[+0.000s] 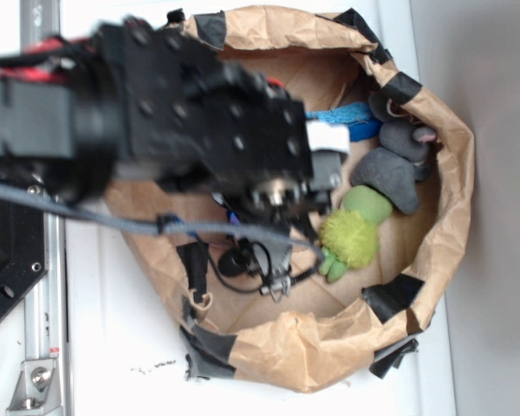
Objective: Grab the black box.
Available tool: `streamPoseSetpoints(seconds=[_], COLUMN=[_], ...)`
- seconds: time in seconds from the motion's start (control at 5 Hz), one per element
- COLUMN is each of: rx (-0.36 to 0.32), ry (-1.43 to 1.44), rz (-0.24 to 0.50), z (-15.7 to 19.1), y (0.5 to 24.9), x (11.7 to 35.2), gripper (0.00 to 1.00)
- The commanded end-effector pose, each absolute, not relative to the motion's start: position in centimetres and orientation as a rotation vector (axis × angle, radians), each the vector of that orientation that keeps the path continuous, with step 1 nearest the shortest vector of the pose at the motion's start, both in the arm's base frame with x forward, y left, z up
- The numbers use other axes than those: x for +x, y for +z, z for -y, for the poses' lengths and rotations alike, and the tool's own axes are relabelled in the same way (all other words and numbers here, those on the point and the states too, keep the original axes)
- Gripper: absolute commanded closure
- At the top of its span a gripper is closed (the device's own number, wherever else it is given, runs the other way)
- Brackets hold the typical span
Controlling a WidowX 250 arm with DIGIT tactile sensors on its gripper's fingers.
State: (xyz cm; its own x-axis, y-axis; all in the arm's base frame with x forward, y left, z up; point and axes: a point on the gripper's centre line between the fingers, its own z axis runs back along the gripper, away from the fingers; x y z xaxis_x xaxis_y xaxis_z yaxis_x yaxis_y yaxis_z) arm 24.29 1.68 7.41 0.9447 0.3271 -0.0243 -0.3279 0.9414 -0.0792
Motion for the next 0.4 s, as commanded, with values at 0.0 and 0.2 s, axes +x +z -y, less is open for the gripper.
streamPoseSetpoints(seconds=[0.0,0.2], rx=[-0.137,-0.102], ry=[0.311,0.273], rz=[0.059,0.021], z=[-2.3,-1.6], y=[10.7,9.1], x=[24.8,25.0], gripper=[1.00,0.00])
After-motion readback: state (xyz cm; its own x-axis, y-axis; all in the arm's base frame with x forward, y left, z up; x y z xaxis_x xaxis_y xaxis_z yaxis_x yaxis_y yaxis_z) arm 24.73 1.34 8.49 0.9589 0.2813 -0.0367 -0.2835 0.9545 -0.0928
